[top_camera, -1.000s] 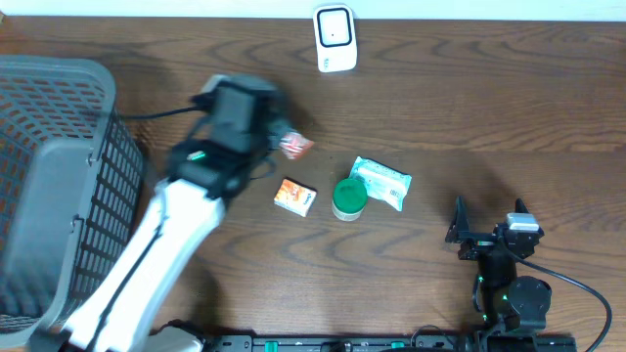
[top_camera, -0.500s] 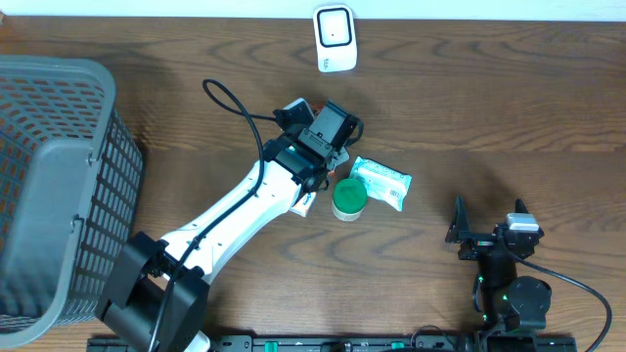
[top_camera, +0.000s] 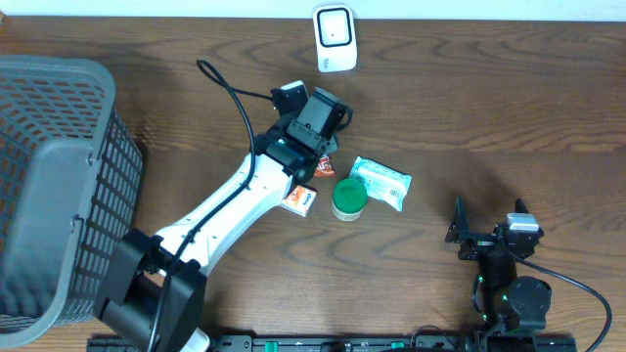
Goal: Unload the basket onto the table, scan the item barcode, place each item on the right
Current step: 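Lift the TOP bar out of the basket toward the table center, then carry the TOP bar right and drop it near the right arm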
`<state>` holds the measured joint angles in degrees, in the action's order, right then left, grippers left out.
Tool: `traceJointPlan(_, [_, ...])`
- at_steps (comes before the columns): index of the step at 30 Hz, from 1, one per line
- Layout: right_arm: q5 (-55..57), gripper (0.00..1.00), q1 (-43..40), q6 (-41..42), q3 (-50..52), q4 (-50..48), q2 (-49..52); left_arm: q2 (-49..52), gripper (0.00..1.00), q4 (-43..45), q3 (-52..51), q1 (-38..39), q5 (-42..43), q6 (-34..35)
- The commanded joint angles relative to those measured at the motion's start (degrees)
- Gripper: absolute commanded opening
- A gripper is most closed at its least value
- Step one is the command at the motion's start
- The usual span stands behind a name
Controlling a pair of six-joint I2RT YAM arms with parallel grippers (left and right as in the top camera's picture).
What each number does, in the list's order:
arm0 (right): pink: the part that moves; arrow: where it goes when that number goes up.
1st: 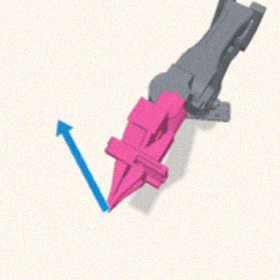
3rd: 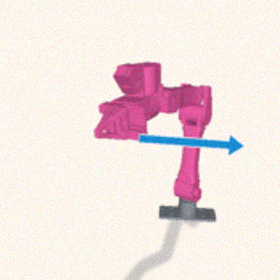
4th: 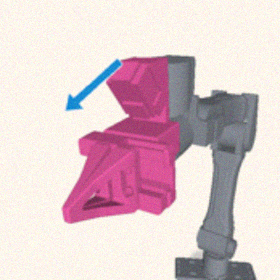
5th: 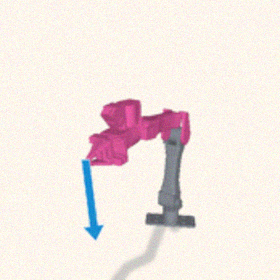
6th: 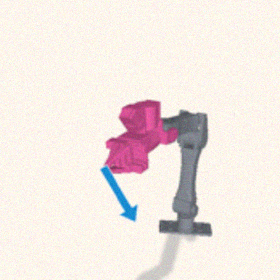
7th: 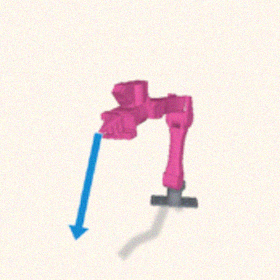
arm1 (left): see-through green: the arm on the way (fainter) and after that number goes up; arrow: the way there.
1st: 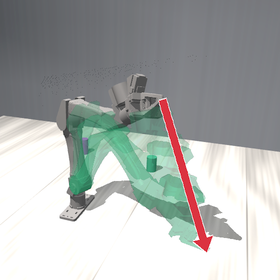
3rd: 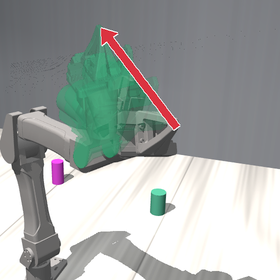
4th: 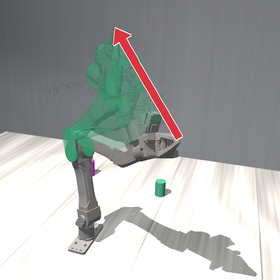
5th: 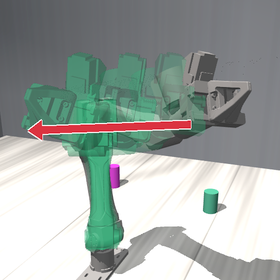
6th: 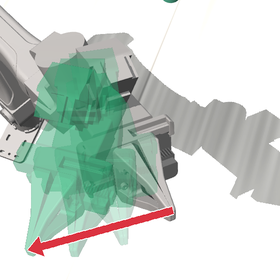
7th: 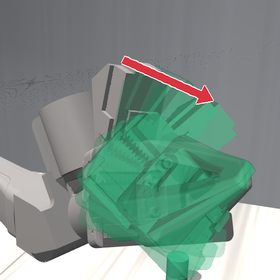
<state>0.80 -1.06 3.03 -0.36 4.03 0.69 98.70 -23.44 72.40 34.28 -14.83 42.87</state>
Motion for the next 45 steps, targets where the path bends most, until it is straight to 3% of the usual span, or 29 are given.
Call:
traceJointPlan(1, [-0.5,0.99,-0.4,0.7,0.0,0.3,-0.3,3.9,0.65,0.0,0.6,-1.3,-0.8,-8.5])
traceJointPlan(7, [-0.5,0.99,-0.3,0.7,0.0,0.3,-0.3,10.1,0.65,2.1,0.6,-1.4,5.6,-13.3])
traceJointPlan(21, [-0.4,0.99,-0.4,0.7,0.0,0.3,-0.3,16.4,0.66,6.5,0.6,-1.4,9.4,-13.0])
traceJointPlan(22, [-0.5,0.99,-0.3,0.7,0.0,0.3,-0.3,16.8,0.62,6.7,0.6,-1.4,10.3,-13.0])
traceJointPlan(23, [-0.5,0.99,-0.3,0.8,0.0,0.3,-0.3,17.2,0.45,6.8,0.6,-1.4,11.5,-12.5])
traceJointPlan(24, [-0.5,0.99,-0.3,0.7,0.0,0.3,-0.3,17.2,0.34,6.6,0.6,-1.3,11.5,-11.8])
traceJointPlan(29, [-0.5,0.99,-0.4,0.8,0.0,0.3,-0.3,17.2,0.09,5.5,0.6,-1.3,11.5,-10.9])
traceJointPlan(37, [-0.5,0.99,-0.4,0.7,0.0,0.3,-0.3,15.6,0.07,3.8,0.6,-1.3,11.4,-12.6])
traceJointPlan(45, [-0.5,0.99,-0.4,0.7,0.0,0.3,-0.3,7.1,0.07,3.3,0.6,-1.3,11.4,-14.2])
